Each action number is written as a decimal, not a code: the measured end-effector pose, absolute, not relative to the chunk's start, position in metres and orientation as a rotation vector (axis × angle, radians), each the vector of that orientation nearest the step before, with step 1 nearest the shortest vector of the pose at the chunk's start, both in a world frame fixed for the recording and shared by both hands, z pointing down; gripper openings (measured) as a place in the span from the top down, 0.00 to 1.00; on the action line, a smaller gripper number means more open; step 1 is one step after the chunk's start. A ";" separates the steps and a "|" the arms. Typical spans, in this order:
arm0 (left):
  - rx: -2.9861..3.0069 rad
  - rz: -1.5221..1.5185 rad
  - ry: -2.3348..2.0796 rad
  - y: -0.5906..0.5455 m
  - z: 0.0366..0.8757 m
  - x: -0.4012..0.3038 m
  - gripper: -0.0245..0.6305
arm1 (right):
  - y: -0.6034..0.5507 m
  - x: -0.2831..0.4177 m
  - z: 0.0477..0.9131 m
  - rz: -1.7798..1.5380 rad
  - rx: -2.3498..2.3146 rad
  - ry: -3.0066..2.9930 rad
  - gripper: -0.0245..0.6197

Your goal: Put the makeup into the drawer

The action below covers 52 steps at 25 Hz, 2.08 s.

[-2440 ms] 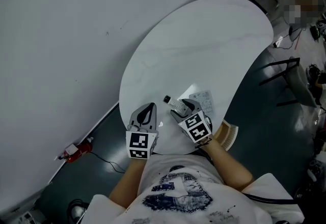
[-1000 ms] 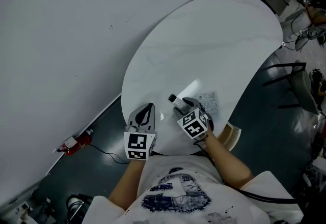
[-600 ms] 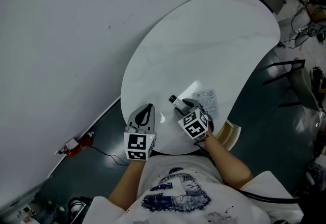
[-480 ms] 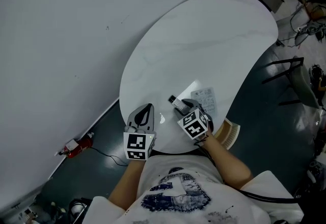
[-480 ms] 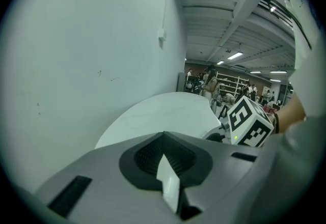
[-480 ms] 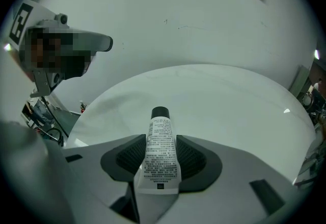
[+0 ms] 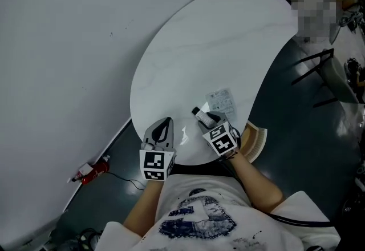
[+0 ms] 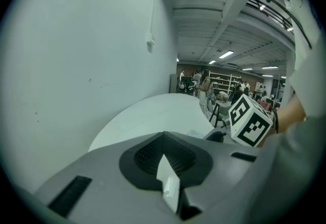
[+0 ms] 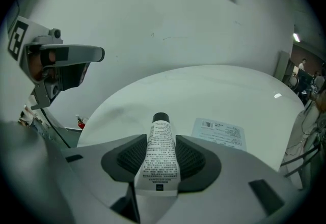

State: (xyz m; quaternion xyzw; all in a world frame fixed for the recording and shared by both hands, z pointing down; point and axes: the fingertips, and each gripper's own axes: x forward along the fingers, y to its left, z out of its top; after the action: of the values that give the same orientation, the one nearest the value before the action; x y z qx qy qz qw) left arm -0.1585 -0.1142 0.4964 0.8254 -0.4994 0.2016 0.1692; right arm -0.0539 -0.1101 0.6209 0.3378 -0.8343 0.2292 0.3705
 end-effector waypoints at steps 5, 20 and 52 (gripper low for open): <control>2.403 0.609 -1.328 -0.098 0.498 -0.147 0.89 | -0.096 -0.044 0.618 0.661 0.973 -2.132 0.67; 2.620 0.629 -1.056 -0.068 0.477 -0.172 0.89 | -0.044 -0.051 0.580 0.745 1.353 -2.034 0.67; 2.875 0.612 -0.573 0.001 0.467 -0.103 0.89 | 0.071 0.026 0.549 0.811 1.834 -1.741 0.67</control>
State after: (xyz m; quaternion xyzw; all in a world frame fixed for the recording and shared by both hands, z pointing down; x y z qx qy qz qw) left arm -0.1030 0.0014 0.4670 0.9575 -0.1907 0.2037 0.0732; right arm 0.0261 0.0715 0.5485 0.6703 -0.6363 0.2964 0.2407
